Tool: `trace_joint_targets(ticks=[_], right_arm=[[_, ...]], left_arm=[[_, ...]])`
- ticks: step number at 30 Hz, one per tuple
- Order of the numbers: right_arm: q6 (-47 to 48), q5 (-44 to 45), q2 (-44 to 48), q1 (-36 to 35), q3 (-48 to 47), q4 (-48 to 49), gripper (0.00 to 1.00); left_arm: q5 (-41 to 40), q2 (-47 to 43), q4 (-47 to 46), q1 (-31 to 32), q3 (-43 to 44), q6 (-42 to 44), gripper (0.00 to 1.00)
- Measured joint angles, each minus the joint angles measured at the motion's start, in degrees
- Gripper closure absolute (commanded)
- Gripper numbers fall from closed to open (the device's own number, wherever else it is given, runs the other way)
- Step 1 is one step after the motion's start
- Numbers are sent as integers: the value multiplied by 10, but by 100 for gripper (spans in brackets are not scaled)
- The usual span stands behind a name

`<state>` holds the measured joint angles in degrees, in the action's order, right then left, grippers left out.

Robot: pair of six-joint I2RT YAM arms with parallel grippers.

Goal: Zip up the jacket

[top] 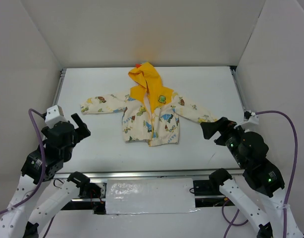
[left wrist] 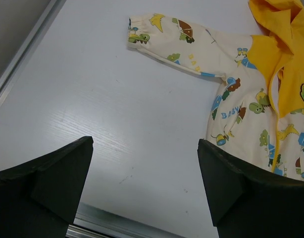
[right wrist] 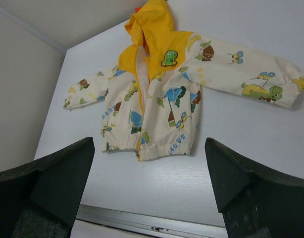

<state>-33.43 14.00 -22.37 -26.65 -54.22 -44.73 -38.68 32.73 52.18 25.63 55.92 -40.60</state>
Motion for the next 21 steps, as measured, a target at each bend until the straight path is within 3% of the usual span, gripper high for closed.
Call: trace_joint_targets(ticks=[7,12,16,21], right_arm=[[0,-23,-1,0,3,8,0],[0,-40,-21,0,4,10,0],[0,-49,-32,0,10,14,0],[0,-64,-24,0,21,14,0]], left_arm=[[8,-25,-8,0,-1,2,1],[78,-23,-49,-1,1,0,1],[145,111,-111,37,10,-23,3],[129,367,-186,219,32,-75,11]])
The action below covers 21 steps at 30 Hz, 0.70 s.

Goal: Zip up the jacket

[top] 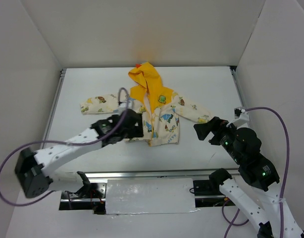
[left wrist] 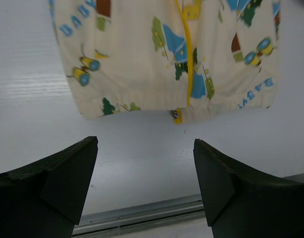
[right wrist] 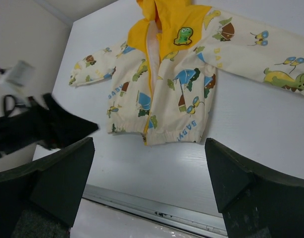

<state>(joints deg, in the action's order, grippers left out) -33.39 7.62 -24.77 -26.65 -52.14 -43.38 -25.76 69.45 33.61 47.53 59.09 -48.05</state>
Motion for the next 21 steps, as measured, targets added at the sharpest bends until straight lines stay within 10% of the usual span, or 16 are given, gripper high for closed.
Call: trace_joint_targets(ticks=[8,21], right_arm=[[2,-37,5,0,5,1,0],[12,-64,9,0,30,1,0]], left_arm=[[-6,268,-32,53,79,-19,17],[-10,346,-54,26,130,-16,23]])
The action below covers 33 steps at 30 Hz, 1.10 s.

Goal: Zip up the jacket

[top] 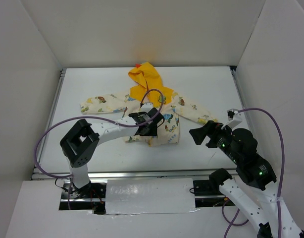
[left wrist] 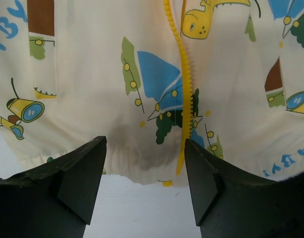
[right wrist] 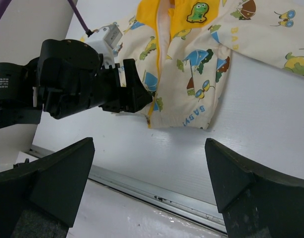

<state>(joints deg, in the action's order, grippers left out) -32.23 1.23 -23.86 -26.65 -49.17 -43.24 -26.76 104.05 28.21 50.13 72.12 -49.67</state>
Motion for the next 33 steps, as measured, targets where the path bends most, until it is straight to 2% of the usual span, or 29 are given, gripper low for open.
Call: trace_joint_targets(ticks=[3,9,11,12,14,15,18,23,28,30,33], right_arm=[[2,-1,0,0,0,1,0],[2,-5,-3,0,0,6,0],[2,-6,-5,0,1,8,0],[2,-6,-6,0,1,8,0],[2,-6,-9,0,1,8,0],[2,-6,-10,0,1,8,0],[2,-6,-14,0,1,9,0],[1,-23,-23,0,16,30,0],[-2,-73,-56,-1,66,98,0],[-3,-101,-88,-2,89,137,5],[-5,-127,-175,-13,102,181,24]], left_arm=[[0,0,-5,-3,-6,0,23],[7,0,-21,-6,-29,1,36],[14,0,-33,-8,-36,1,50],[18,0,-37,-9,-40,1,63],[22,0,-43,-10,-45,1,73],[25,0,-45,-11,-49,0,85],[29,-3,-52,-13,-57,0,100],[35,-51,-62,-14,-77,1,100],[90,-179,-139,-43,-170,-1,100],[123,-225,-177,-68,-215,-3,100],[158,-278,-209,-108,-266,-10,100]])
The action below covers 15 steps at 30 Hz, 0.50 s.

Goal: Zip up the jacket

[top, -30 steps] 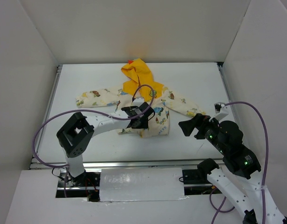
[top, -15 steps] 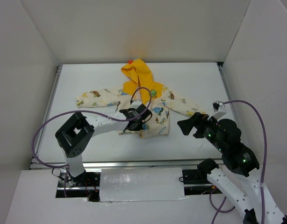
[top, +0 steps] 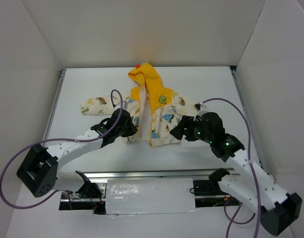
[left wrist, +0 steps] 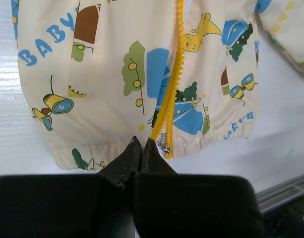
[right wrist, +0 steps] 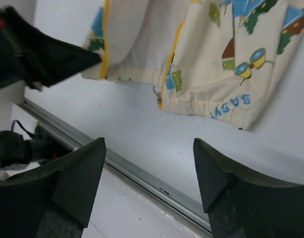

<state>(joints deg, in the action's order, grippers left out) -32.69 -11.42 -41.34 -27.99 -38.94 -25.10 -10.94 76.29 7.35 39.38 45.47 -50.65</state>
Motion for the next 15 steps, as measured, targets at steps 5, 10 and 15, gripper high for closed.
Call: trace_joint_targets(ticks=[5,10,15], right_arm=[[3,45,-169,-86,-11,30,49],[2,144,-308,-192,-88,16,45],[-10,224,-412,-241,-153,16,44]], left_arm=[[45,-59,-32,-40,-51,-23,100],[63,-116,-47,-58,-92,-38,100],[74,-132,-52,-63,-98,-38,100]])
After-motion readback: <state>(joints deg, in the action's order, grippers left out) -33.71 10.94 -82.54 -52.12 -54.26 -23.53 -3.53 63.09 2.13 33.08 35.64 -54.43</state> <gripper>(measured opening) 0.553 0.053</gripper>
